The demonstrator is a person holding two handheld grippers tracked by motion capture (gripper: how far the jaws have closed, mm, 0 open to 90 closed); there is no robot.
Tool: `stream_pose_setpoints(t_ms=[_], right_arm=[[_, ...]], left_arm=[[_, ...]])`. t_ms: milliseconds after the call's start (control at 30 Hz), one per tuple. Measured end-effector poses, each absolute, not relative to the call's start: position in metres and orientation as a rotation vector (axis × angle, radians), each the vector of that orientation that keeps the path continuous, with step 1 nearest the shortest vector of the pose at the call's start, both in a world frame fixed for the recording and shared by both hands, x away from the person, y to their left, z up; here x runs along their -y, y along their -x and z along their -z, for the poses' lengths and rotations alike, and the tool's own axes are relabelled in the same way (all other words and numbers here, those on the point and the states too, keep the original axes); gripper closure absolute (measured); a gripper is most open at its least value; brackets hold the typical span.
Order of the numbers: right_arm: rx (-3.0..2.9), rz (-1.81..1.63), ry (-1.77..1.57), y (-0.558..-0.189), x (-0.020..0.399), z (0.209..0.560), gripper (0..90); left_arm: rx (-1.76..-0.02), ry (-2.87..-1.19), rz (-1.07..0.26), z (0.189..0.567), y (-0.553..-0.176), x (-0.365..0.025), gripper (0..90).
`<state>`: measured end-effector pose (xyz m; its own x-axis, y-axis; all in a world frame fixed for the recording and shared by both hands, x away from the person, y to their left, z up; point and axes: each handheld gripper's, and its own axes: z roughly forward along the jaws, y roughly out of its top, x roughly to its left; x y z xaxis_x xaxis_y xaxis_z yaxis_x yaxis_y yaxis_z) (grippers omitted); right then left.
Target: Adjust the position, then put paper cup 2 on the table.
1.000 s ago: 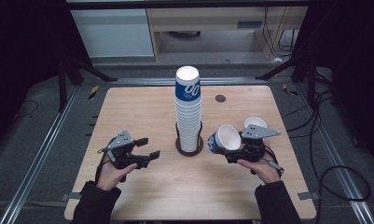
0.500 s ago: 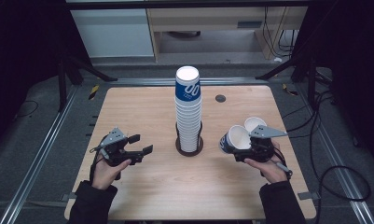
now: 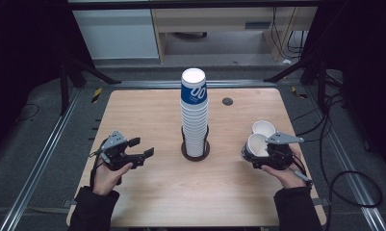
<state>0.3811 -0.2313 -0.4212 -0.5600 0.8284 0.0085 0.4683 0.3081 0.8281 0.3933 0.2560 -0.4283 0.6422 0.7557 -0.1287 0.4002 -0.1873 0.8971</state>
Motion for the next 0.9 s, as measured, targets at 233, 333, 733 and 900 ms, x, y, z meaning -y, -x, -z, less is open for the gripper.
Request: stream_pose_setpoints(t_ms=[233,333,733,900], right_arm=[[-2.17,-1.061,-1.186,-0.384,0.235,0.426,20.0],[-2.168,-1.039,-1.207,-0.387,0.237,0.427,19.9],[-2.242,-0.972,-1.22,-0.397,0.226,0.435,19.7],[-2.267,-0.948,-1.21,-0.402,0.22,0.44,19.4]], left_arm=[[-0.938,-1.822,-0.434,0.43,-0.394,-0.255,22.2],[-0.935,-1.831,-0.438,0.43,-0.394,-0.254,22.1],[-0.942,-1.827,-0.438,0.429,-0.396,-0.254,22.6],[-0.948,-1.829,-0.44,0.429,-0.397,-0.255,22.6]])
